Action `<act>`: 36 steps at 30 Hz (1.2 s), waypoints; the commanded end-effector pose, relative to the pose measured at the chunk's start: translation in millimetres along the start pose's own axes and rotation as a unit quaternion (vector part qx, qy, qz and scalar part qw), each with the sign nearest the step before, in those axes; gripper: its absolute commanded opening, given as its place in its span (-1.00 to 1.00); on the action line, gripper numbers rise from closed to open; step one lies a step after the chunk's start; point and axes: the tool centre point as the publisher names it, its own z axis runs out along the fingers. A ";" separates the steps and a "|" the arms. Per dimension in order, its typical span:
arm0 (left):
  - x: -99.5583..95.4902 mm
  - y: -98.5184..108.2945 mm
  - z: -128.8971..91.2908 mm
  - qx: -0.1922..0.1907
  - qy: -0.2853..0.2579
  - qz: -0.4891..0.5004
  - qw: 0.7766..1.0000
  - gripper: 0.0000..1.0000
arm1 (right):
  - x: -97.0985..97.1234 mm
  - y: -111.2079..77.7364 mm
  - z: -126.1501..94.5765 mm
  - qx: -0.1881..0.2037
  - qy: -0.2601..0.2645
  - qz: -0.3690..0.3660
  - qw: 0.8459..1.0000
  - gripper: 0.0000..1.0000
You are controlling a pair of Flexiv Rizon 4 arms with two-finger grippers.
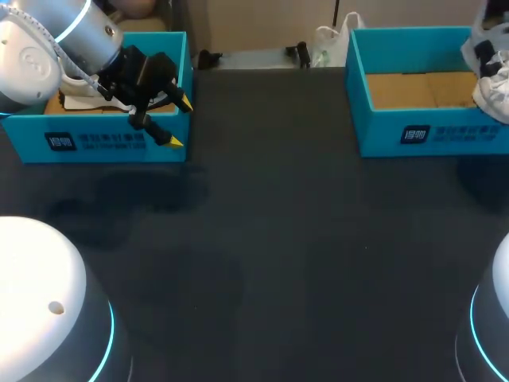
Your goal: Take the shoe out of the shoebox, open the shoe tongue, remove and reinsert the insole, then place the shoe into the shoebox
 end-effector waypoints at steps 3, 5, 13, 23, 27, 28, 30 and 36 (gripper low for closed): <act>-0.2 -0.4 0.0 -0.002 0.000 0.000 1.000 1.00 | 2.2 -31.2 11.0 -0.009 0.008 0.008 1.000 -1.00; -0.2 -0.4 0.0 -0.002 0.000 0.000 1.000 1.00 | 4.6 -42.0 16.4 -0.011 0.010 0.015 1.000 -1.00; -0.2 -0.4 0.0 -0.002 0.000 0.000 1.000 1.00 | 10.1 -72.8 24.1 0.004 0.018 0.047 0.999 -1.00; -0.2 -0.4 0.0 -0.002 0.000 0.000 1.000 1.00 | 9.1 -70.7 32.2 0.051 0.028 0.174 0.983 -1.00; -0.2 -0.4 0.0 -0.002 0.000 0.000 1.000 1.00 | 14.3 -75.2 35.4 0.043 0.054 0.278 0.958 -1.00; -0.2 -0.4 0.0 -0.002 0.000 0.000 1.000 1.00 | 16.2 -78.9 36.2 0.030 0.061 0.315 0.947 -1.00; -0.2 -0.4 0.0 -0.002 0.000 0.000 1.000 1.00 | 19.7 -84.8 35.0 0.019 0.062 0.366 0.928 -1.00; -0.2 -0.4 0.0 -0.002 0.000 0.000 1.000 1.00 | 25.9 -91.6 31.4 -0.005 0.020 0.477 0.879 -1.00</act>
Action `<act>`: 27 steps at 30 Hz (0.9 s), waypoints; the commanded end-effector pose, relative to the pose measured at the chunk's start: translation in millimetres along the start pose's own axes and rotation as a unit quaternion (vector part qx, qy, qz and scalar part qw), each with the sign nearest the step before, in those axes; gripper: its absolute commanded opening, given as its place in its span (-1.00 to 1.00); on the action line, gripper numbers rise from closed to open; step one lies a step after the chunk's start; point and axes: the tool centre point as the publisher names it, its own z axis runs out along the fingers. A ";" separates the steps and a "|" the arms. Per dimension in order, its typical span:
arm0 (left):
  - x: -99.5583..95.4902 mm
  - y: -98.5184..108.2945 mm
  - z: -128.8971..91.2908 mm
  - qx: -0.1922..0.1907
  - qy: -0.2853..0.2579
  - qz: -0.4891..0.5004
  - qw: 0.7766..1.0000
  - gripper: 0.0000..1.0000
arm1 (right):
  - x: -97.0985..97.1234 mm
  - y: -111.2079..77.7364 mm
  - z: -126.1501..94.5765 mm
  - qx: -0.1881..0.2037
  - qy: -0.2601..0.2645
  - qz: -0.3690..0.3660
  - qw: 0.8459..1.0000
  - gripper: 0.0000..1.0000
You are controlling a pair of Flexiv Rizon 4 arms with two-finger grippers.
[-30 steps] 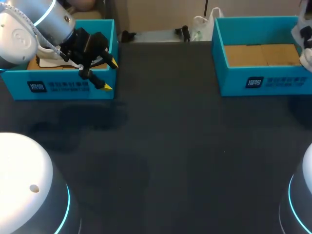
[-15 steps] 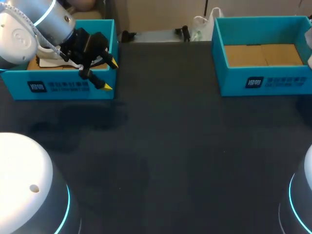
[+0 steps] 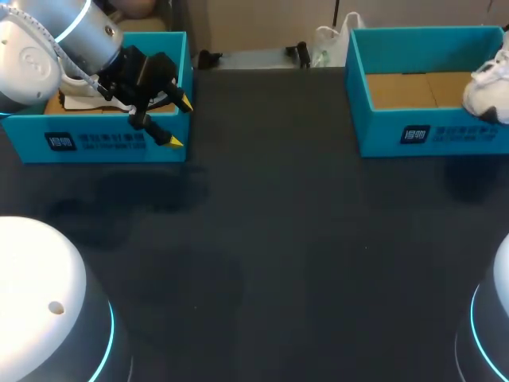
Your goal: Take the shoe out of the shoebox, open the shoe tongue, remove and reinsert the insole, then place the shoe into the shoebox
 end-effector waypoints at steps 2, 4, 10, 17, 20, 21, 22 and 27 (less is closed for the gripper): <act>-0.2 -0.3 0.0 -0.002 0.000 0.000 1.000 1.00 | -0.2 -8.2 -4.0 -0.055 -0.029 0.198 0.978 -1.00; -0.2 -0.3 0.0 -0.002 0.000 0.000 1.000 1.00 | 0.2 -7.3 -4.7 -0.059 -0.045 0.214 0.974 -1.00; -0.2 -0.3 0.0 -0.002 0.000 0.000 1.000 1.00 | 1.0 -11.2 -7.5 0.002 -0.064 0.281 0.958 -1.00; -0.2 -0.3 0.0 -0.002 0.000 0.000 1.000 1.00 | 5.5 -26.0 -5.8 0.069 -0.029 0.388 0.919 -1.00; -0.2 -0.3 0.0 -0.002 0.000 0.000 1.000 1.00 | 8.7 -29.2 -7.6 0.097 -0.011 0.419 0.903 -1.00; -0.2 -0.3 0.0 -0.002 0.000 0.000 1.000 1.00 | 9.8 -30.3 -6.8 0.102 -0.003 0.428 0.898 -1.00; -0.2 -0.3 0.0 -0.002 0.000 0.000 1.000 1.00 | 10.6 -31.4 -6.0 0.106 0.003 0.436 0.893 -1.00; -0.2 -0.3 0.0 -0.002 0.000 0.000 1.000 1.00 | 15.8 -33.0 -7.3 0.110 0.016 0.467 0.877 -1.00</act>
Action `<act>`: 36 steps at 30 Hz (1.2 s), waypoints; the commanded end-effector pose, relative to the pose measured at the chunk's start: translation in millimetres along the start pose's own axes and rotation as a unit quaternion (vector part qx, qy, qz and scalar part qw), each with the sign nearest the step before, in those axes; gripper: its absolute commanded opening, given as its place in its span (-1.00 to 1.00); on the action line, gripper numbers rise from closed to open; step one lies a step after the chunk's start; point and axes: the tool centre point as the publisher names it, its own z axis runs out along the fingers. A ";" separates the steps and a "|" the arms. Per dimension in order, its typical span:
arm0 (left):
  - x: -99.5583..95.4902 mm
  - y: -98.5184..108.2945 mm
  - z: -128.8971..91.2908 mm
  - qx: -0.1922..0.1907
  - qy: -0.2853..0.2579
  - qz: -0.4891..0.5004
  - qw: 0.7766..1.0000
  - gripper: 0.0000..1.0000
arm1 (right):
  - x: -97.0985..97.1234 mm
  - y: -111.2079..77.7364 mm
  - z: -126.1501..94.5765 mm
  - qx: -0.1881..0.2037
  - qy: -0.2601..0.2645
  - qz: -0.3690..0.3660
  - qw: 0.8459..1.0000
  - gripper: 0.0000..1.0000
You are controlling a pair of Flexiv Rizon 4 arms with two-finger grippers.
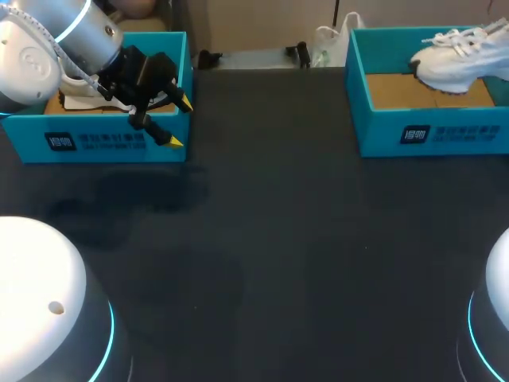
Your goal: Take the shoe out of the shoebox, open the shoe tongue, remove and reinsert the insole, then place the shoe into the shoebox
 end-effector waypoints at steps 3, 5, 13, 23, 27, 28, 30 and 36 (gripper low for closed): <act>-0.2 -0.3 0.0 -0.002 0.000 0.000 1.000 1.00 | 5.3 11.4 -5.3 0.059 0.010 0.072 0.996 -1.00; -0.2 -0.3 0.0 -0.002 0.000 0.000 1.000 1.00 | 7.3 11.8 -4.1 0.056 0.009 0.071 0.996 -1.00; -0.2 -0.3 0.0 -0.002 0.000 0.000 1.000 1.00 | 8.9 12.8 -2.9 0.036 0.006 0.067 0.997 -1.00; -0.2 -0.3 0.0 -0.002 0.000 0.000 1.000 1.00 | 8.9 12.8 -2.9 0.036 0.006 0.067 0.997 -1.00; -0.2 -0.3 0.0 -0.002 0.000 0.000 1.000 1.00 | 8.9 12.8 -2.9 0.036 0.006 0.067 0.997 -1.00; -0.2 -0.3 0.0 -0.002 0.000 0.000 1.000 1.00 | 8.9 12.8 -2.9 0.036 0.006 0.067 0.997 -1.00; -0.2 -0.3 0.0 -0.002 0.000 0.000 1.000 1.00 | 8.9 12.8 -2.9 0.036 0.006 0.067 0.997 -1.00; -0.2 -0.3 0.0 -0.002 0.000 0.000 1.000 1.00 | 16.1 14.4 -1.6 0.008 0.002 0.079 0.997 -1.00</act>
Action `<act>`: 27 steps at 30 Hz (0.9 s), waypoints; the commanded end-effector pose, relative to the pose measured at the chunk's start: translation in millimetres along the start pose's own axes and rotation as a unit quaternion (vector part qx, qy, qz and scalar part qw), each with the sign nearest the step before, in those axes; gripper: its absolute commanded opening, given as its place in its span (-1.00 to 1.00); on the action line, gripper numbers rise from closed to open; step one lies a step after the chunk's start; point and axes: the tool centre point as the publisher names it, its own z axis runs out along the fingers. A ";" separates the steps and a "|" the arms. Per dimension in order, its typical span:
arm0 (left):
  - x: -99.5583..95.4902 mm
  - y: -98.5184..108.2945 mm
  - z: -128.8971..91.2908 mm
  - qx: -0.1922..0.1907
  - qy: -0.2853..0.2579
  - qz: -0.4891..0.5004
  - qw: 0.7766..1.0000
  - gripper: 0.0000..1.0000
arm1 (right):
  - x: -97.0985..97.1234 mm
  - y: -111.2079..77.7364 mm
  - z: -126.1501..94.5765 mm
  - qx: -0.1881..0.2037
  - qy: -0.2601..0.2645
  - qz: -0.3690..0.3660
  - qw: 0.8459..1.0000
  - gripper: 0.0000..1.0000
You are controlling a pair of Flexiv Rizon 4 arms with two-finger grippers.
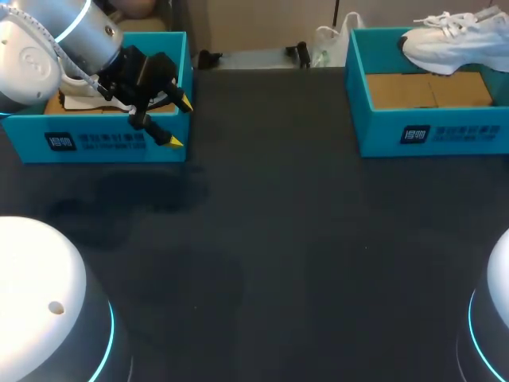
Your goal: Take the shoe out of the shoebox, open the shoe tongue, remove and reinsert the insole, then place the shoe into the shoebox
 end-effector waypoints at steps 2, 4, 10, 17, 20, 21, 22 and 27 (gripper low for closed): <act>-0.2 -0.3 0.0 -0.002 0.000 0.000 1.000 1.00 | 6.1 -6.4 3.2 -0.022 -0.003 0.009 1.000 -1.00; -0.2 -0.3 0.0 -0.002 0.000 0.000 1.000 1.00 | 8.5 -5.9 3.8 -0.027 -0.003 0.012 1.000 -1.00; -0.2 -0.3 0.0 -0.002 0.000 0.000 1.000 1.00 | 20.3 -2.7 10.8 -0.046 -0.006 0.010 0.999 -1.00; -0.2 -0.3 0.0 -0.002 0.000 0.000 1.000 1.00 | 34.8 1.6 26.5 -0.057 -0.009 0.008 0.998 -1.00; -0.2 -0.3 0.0 -0.002 0.000 0.000 1.000 1.00 | 39.0 2.9 34.6 -0.062 -0.017 0.007 0.998 -1.00; -0.2 -0.3 0.0 -0.002 0.000 0.000 1.000 1.00 | 40.2 3.3 36.7 -0.064 -0.015 0.009 0.998 -1.00; -0.2 -0.3 0.0 -0.002 0.000 0.000 1.000 1.00 | 41.1 4.0 39.4 -0.065 -0.010 0.014 0.998 -1.00; -0.2 -0.3 0.0 -0.002 0.000 0.000 1.000 1.00 | 45.5 6.3 51.3 -0.068 -0.011 0.016 0.997 -1.00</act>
